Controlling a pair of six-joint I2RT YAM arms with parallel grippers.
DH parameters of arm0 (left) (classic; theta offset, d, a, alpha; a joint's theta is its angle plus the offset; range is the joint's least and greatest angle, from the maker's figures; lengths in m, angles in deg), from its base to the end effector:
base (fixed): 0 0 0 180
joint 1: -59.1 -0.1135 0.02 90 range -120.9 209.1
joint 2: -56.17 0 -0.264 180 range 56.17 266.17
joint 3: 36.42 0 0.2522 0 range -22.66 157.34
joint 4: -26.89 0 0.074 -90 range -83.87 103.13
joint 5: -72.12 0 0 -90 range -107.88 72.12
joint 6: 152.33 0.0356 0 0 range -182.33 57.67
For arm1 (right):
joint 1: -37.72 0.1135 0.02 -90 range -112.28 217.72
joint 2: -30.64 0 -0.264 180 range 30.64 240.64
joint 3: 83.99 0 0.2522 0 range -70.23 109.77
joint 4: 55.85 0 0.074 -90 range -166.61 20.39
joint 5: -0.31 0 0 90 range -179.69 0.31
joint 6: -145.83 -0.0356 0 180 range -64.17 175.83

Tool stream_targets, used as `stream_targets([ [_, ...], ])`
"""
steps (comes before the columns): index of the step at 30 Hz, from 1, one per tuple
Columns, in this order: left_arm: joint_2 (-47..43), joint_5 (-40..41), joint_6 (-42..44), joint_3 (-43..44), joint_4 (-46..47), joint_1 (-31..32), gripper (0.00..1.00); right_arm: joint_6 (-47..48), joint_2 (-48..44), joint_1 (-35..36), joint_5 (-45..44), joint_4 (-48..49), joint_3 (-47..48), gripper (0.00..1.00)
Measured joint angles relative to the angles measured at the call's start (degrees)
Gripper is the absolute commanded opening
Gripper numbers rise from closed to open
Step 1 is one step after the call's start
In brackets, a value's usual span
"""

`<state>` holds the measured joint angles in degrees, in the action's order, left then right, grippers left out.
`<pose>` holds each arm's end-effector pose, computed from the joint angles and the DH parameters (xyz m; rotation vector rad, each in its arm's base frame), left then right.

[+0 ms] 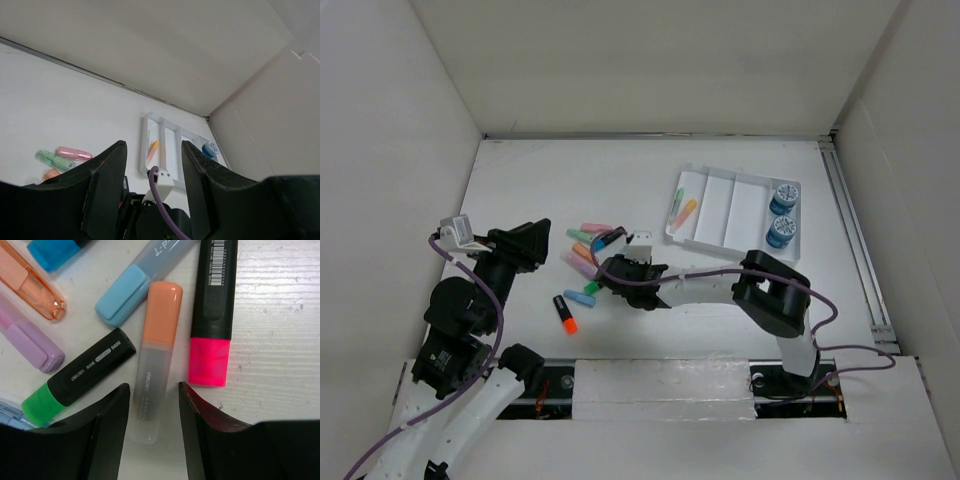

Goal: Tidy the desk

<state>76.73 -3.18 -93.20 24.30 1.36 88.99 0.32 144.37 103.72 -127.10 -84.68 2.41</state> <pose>0.0656 -0.0273 0.3963 -0.2355 1.3399 -0.7292 0.1854 0.3632 0.1544 0.0255 2.3019 0.2290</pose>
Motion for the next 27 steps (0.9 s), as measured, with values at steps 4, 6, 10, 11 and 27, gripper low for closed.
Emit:
stream_targets([
  [4,0.3,-0.2,0.0,0.0,0.0,0.0,0.44,0.2,1.1,0.5,-0.7,-2.1,1.9,0.45],
  [6,0.4,-0.2,0.0,0.0,0.0,0.0,0.44,0.3,2.3,0.5,-1.3,-2.7,3.5,0.26],
  [10,0.4,-0.3,0.0,0.0,0.0,0.0,0.44,-0.2,2.7,0.5,-2.1,-2.8,3.8,0.14],
  [11,0.4,-0.3,0.0,0.0,0.0,0.0,0.44,-0.2,2.5,0.5,-2.3,-2.8,3.7,0.13],
  [27,0.4,-0.3,0.0,0.0,0.0,0.0,0.44,6.9,-25.9,-21.3,7.9,11.3,-10.9,0.13],
])
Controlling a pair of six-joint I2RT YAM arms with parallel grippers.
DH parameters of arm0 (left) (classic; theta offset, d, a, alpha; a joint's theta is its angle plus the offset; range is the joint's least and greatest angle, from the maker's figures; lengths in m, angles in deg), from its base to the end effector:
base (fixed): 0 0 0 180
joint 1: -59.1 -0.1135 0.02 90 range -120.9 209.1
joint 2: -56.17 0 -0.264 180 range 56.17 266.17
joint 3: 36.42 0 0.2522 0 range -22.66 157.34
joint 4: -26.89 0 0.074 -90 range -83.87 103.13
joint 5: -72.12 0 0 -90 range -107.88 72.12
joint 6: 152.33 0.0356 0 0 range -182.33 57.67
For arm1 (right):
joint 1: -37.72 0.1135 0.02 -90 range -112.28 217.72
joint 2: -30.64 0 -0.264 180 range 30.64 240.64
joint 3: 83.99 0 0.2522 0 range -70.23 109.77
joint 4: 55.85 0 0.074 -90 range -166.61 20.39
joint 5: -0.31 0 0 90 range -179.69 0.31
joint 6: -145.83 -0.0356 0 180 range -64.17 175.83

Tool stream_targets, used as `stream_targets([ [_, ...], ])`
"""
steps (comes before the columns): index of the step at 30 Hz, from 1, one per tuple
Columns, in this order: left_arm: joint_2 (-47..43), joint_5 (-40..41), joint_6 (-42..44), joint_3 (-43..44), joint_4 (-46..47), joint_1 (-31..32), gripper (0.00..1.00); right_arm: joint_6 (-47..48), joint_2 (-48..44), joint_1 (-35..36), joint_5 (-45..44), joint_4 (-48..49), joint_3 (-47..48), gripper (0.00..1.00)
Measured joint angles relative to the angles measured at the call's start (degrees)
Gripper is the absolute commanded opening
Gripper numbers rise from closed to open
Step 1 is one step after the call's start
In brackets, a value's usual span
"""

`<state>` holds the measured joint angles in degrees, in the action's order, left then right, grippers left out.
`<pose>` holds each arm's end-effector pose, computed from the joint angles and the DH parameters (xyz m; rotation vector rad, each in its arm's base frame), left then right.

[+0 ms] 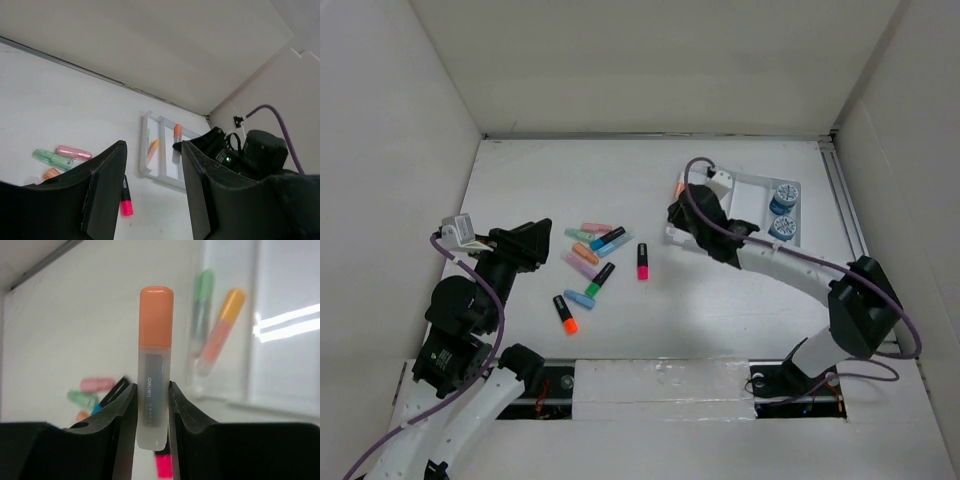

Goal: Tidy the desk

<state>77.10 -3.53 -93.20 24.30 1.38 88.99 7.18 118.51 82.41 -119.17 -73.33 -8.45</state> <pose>0.0671 -0.0284 0.3960 -0.2300 1.3469 -0.7310 0.2595 0.2321 0.2713 0.3795 2.0179 0.4893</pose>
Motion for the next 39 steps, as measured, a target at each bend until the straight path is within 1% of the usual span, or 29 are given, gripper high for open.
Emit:
stream_targets([
  [2,0.0,0.0,0.0,0.0,0.0,0.0,0.44,0.9,1.8,-5.7,2.1,1.2,0.3,0.13],
  [5,0.0,0.0,0.0,0.0,0.0,0.0,0.44,2.3,7.3,-11.7,5.6,1.1,2.3,0.13],
  [8,0.0,0.0,0.0,0.0,0.0,0.0,0.44,3.0,13.6,-14.9,8.8,0.7,6.0,0.14],
  [9,0.0,0.0,0.0,0.0,0.0,0.0,0.44,3.2,15.4,-15.8,9.6,0.4,7.3,0.17],
  [10,0.0,0.0,0.0,0.0,0.0,0.0,0.44,3.4,15.8,-16.0,10.6,0.3,7.5,0.36],
  [12,0.0,0.0,0.0,0.0,0.0,0.0,0.44,3.4,19.2,-17.9,11.3,-0.2,10.1,0.46],
  [18,0.0,0.0,0.0,0.0,0.0,0.0,0.44,3.7,20.2,-19.6,11.6,-0.9,13.3,0.59],
  [19,0.0,0.0,0.0,0.0,0.0,0.0,0.44,3.7,20.2,-19.6,11.6,-0.9,13.6,0.58],
  [20,0.0,0.0,0.0,0.0,0.0,0.0,0.44,3.8,20.0,-19.6,11.6,-0.9,13.6,0.52],
  [21,0.0,0.0,0.0,0.0,0.0,0.0,0.44,4.0,19.8,-19.5,11.7,-1.0,13.6,0.33],
  [23,0.0,-0.1,0.0,0.0,0.0,0.0,0.44,4.2,18.7,-18.9,12.3,-0.4,12.5,0.18],
  [24,0.0,-0.2,0.0,0.0,0.0,0.0,0.44,4.2,17.7,-18.3,12.8,0.3,11.3,0.09],
  [26,0.0,-0.2,0.0,0.0,0.0,0.0,0.44,4.2,15.9,-16.0,13.4,1.7,8.8,0.05],
  [29,0.0,-0.3,0.0,0.0,0.0,0.0,0.44,4.3,15.2,-9.2,13.7,3.0,7.1,0.06],
  [32,0.0,-0.4,0.0,0.0,0.0,0.0,0.44,4.3,16.4,-1.5,14.2,3.8,7.4,0.19],
  [33,0.0,-0.4,0.0,0.0,0.0,0.0,0.44,4.3,17.2,0.7,14.4,3.7,8.0,0.35],
  [35,0.0,-0.4,0.0,0.0,0.0,0.0,0.44,4.4,19.7,3.9,14.5,3.4,10.3,0.47],
  [36,0.0,-0.4,0.0,0.0,0.0,0.0,0.44,4.5,21.0,4.8,14.5,3.0,11.4,0.55],
  [39,0.0,-0.4,0.0,0.0,0.0,0.0,0.44,4.9,25.7,6.5,13.6,1.5,15.9,0.63],
])
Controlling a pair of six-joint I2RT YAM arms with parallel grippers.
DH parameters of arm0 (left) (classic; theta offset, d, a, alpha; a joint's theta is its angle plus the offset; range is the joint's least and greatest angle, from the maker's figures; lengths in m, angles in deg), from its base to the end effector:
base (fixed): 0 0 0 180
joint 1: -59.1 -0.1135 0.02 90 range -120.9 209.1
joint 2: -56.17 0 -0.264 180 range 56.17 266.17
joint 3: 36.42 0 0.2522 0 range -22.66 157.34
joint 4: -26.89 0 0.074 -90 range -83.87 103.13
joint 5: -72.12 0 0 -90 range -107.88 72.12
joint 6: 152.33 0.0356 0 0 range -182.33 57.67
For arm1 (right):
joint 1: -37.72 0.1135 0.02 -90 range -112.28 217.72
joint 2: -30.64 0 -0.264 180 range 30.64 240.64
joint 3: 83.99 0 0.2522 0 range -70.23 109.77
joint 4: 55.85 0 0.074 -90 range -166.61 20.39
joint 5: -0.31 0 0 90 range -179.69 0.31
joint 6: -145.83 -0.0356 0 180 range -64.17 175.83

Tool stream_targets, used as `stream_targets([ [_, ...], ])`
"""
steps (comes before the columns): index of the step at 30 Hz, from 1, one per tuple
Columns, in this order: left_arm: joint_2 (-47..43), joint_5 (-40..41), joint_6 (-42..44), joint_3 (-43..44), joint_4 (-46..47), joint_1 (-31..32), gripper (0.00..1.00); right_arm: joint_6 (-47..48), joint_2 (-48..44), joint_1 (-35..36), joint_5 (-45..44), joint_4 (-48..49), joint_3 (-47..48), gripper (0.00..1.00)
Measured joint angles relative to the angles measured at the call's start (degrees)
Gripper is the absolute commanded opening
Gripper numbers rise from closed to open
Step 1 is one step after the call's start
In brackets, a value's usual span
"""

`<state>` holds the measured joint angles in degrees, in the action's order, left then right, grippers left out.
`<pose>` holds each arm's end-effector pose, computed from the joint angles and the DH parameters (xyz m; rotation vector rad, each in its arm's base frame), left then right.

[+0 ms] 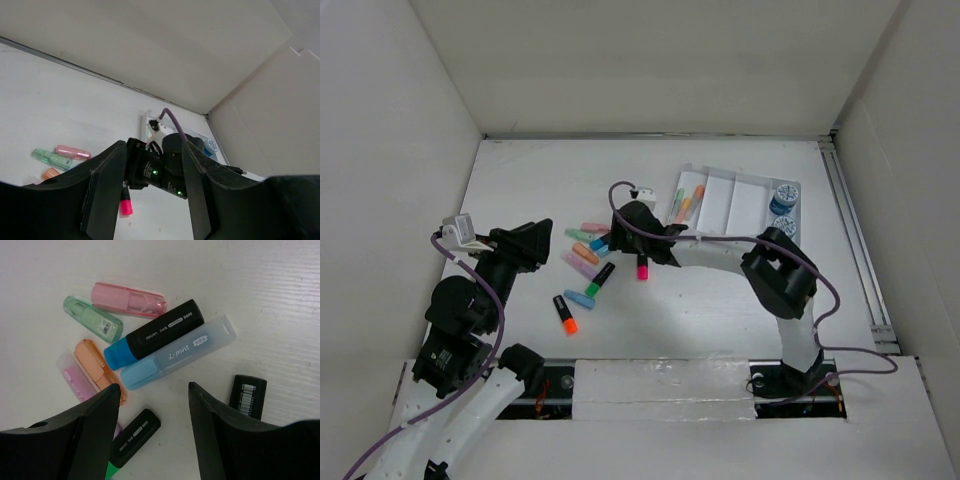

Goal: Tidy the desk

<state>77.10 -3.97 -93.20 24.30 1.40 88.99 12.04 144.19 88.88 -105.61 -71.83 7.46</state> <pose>0.0670 -0.0287 0.3960 -0.2234 1.3477 -0.7363 0.2863 0.3400 0.1939 0.0083 2.2739 0.5996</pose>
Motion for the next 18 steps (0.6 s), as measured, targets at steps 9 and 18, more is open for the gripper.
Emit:
stream_targets([
  [9,0.0,-0.3,0.0,0.0,0.0,0.0,0.44,-0.4,9.5,3.1,-11.2,-9.9,12.0,0.69],
  [18,0.2,-0.4,0.0,0.0,0.2,0.0,0.44,-0.6,14.1,6.0,-19.0,-15.8,18.9,0.69],
])
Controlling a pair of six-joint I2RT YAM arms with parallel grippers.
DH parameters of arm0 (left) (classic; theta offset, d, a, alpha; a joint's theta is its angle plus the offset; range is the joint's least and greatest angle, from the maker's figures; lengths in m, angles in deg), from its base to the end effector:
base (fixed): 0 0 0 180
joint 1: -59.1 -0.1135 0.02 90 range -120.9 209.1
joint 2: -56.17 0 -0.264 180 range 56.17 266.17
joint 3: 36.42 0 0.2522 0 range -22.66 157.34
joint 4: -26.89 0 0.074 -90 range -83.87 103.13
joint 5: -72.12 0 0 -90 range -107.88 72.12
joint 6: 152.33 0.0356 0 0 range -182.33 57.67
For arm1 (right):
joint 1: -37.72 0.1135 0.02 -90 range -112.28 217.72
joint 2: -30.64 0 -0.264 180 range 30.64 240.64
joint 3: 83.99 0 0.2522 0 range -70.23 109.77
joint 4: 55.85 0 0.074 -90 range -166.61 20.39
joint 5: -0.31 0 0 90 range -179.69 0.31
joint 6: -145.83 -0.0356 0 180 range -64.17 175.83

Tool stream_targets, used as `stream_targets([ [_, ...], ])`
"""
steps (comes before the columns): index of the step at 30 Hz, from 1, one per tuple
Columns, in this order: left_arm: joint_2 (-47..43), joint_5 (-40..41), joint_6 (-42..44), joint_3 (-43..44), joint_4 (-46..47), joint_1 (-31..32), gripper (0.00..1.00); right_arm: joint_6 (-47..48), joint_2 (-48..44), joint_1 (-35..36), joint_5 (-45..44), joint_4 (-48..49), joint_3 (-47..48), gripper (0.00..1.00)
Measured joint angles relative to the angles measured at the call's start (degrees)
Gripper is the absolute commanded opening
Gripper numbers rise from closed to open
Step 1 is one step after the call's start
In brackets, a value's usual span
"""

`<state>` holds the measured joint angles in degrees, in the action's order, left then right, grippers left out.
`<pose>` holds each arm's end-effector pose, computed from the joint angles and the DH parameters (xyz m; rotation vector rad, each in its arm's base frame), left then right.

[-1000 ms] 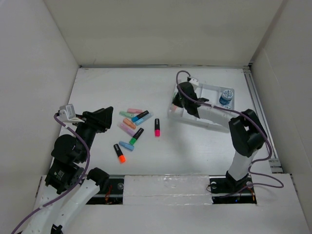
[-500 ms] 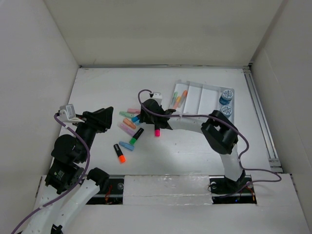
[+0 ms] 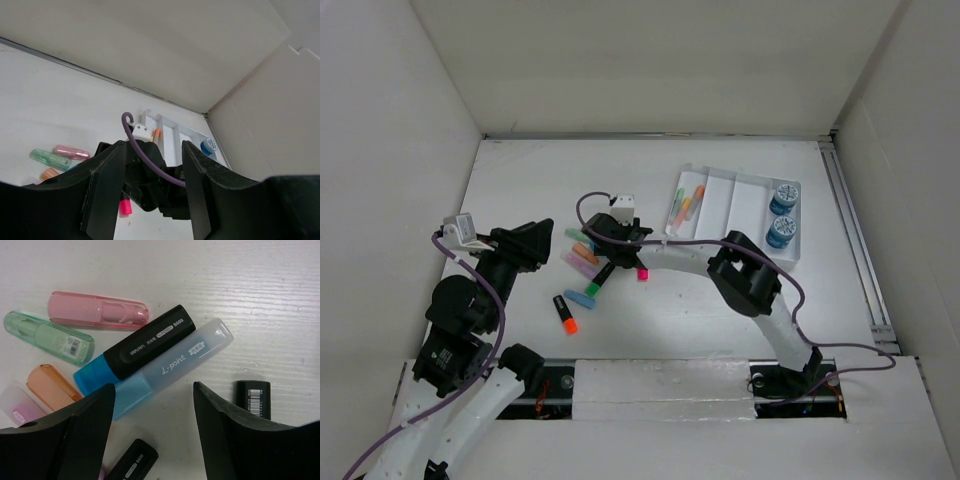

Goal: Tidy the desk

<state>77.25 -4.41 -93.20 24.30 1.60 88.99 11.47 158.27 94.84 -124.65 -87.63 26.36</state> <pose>0.0675 -0.0292 0.3963 -0.2168 1.3480 -0.7417 0.2829 0.4001 0.1697 0.0127 2.2459 0.2002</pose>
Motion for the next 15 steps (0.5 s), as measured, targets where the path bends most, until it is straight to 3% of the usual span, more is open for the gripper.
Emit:
stream_targets([
  [8,0.1,0.0,0.0,0.0,0.2,0.0,0.44,-0.7,0.6,0.7,-3.3,-1.4,0.1,0.66],
  [11,0.1,0.0,0.0,0.0,0.2,0.0,0.44,-0.6,0.3,0.7,-4.1,-1.0,-1.0,0.54],
  [15,0.1,0.0,0.0,0.0,0.2,0.0,0.44,-0.3,-1.0,0.7,-5.2,-0.8,-4.9,0.52],
])
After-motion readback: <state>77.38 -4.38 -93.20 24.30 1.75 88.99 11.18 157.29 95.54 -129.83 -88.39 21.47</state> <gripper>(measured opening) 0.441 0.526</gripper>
